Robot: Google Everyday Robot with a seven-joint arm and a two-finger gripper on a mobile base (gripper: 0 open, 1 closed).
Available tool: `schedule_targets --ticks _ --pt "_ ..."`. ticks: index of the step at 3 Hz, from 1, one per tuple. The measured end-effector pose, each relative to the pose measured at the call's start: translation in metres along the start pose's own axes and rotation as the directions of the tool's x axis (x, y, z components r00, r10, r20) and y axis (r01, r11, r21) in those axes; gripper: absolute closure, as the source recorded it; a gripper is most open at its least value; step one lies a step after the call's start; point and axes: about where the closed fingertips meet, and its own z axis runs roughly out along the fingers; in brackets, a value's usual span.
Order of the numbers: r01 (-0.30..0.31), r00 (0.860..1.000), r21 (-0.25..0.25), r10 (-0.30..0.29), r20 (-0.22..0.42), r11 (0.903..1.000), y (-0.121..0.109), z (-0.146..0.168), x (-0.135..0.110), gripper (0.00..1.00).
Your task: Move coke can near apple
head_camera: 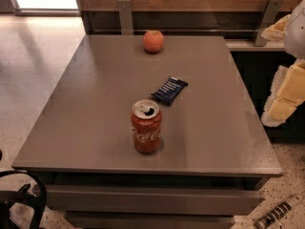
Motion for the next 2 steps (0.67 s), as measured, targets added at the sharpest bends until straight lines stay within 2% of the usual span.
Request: schedule_targets --ticks 1,2 --pt "-0.054 0.979 -0.039 0.061 0.197 0.9978 0.007 0.011 0.012 0.00" --pt "-0.077 0.929 -0.048 0.089 0.359 0.9959 0.015 0.015 0.001 0.00"
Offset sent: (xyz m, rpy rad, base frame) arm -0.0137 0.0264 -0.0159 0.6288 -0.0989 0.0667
